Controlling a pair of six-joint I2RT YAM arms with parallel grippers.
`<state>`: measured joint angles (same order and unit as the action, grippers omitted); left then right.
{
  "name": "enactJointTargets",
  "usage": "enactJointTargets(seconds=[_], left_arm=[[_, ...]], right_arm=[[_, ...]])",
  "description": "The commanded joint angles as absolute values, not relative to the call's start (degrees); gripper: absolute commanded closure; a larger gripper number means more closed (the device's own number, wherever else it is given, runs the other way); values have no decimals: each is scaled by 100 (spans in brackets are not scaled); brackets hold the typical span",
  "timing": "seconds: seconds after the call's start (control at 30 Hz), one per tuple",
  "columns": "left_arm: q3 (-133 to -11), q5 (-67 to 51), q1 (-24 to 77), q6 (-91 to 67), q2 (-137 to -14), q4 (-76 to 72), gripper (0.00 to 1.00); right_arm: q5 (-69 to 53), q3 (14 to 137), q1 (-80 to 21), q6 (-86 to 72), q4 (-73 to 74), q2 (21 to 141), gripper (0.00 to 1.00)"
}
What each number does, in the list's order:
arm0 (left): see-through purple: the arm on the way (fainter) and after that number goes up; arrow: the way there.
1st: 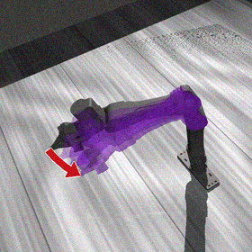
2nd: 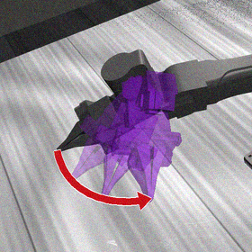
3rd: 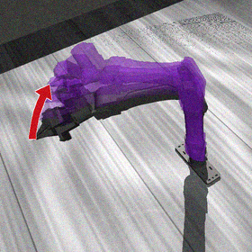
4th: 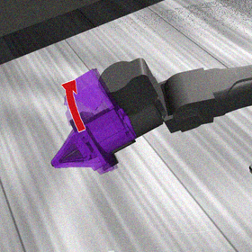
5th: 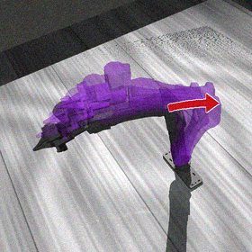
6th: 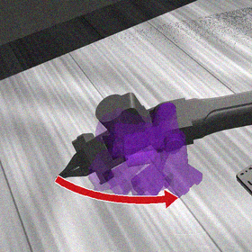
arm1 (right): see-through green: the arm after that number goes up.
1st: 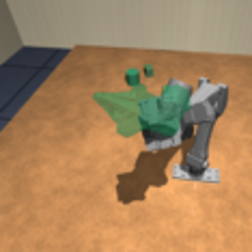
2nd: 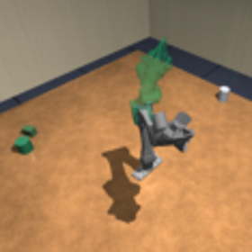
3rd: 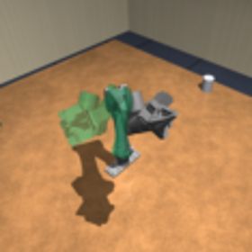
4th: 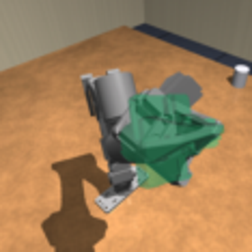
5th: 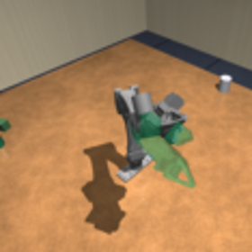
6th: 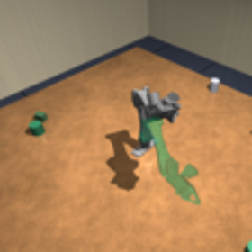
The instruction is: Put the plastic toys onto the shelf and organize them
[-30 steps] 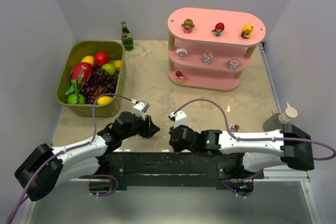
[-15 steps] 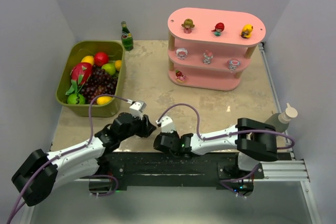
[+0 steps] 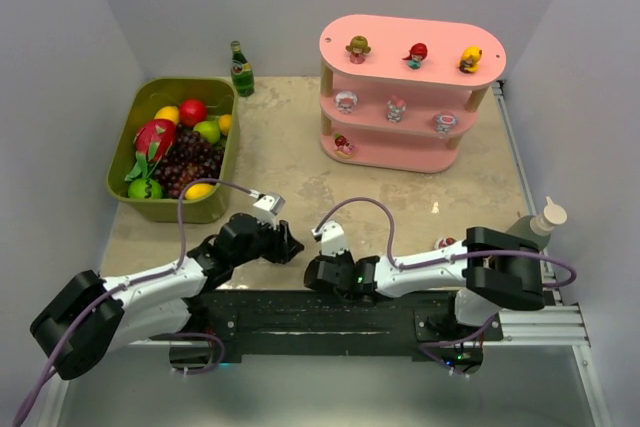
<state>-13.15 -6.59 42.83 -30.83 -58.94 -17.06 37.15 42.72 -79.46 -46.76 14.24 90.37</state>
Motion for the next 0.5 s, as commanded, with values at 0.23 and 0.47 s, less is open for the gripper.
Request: enactJointTargets(seconds=[0.23, 0.47], left_arm=[[-1292, -1072, 4368, -3076, -6284, -2584, 50], [-1397, -916, 4666, -2997, -6442, -2681, 46]], right_arm=[[4192, 3841, -7954, -5159, 1881, 8429, 100], [4149, 3770, -7954, -5440, 1986, 8289, 100]])
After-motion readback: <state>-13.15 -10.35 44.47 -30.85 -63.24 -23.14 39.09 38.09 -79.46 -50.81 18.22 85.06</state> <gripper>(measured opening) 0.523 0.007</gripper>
